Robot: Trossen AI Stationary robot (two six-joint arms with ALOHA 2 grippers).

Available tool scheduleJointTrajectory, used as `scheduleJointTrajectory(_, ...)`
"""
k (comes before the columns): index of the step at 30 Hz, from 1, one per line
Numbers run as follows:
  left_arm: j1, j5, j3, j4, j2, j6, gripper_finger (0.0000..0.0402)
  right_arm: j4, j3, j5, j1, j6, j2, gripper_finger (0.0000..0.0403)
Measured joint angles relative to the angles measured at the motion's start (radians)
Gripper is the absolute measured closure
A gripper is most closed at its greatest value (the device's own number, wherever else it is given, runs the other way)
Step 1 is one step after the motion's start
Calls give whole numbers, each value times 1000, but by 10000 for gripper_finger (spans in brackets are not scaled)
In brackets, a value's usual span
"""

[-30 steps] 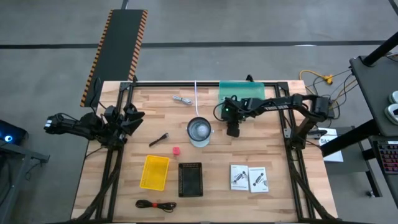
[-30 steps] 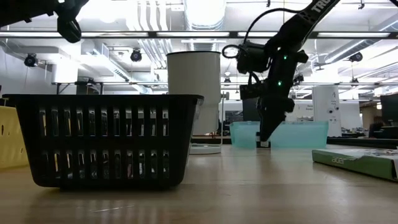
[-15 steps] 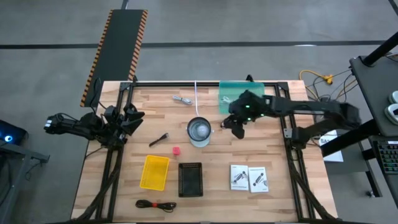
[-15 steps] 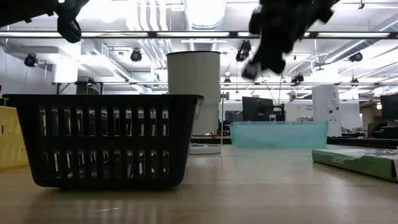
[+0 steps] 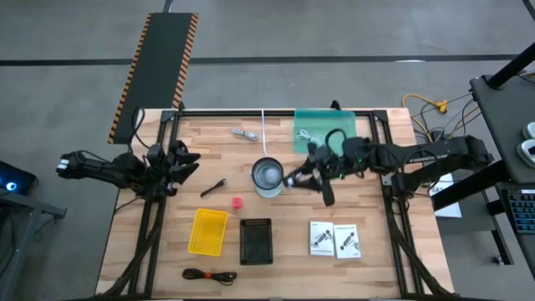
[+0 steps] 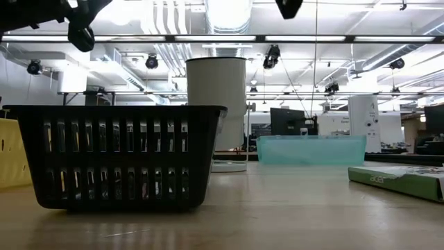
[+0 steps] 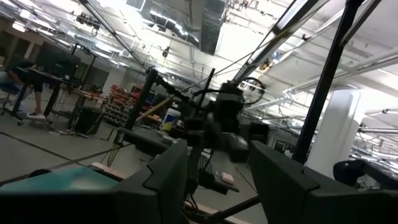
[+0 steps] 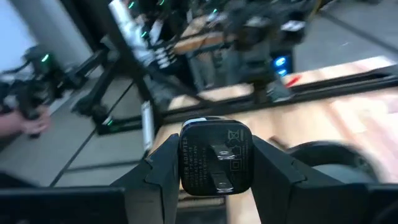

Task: Pick and place items into bin
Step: Put the black adapter into the black bin

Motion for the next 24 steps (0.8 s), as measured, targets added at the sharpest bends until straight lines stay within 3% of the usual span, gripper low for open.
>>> scheduleJointTrajectory(9, 0, 0, 0, 2, 2, -2, 244, -9, 53, 0, 151, -6, 173, 269)
scheduleJointTrajectory(24, 0, -31, 0, 9, 2, -1, 244, -14, 220, -11, 166, -41, 546, 269)
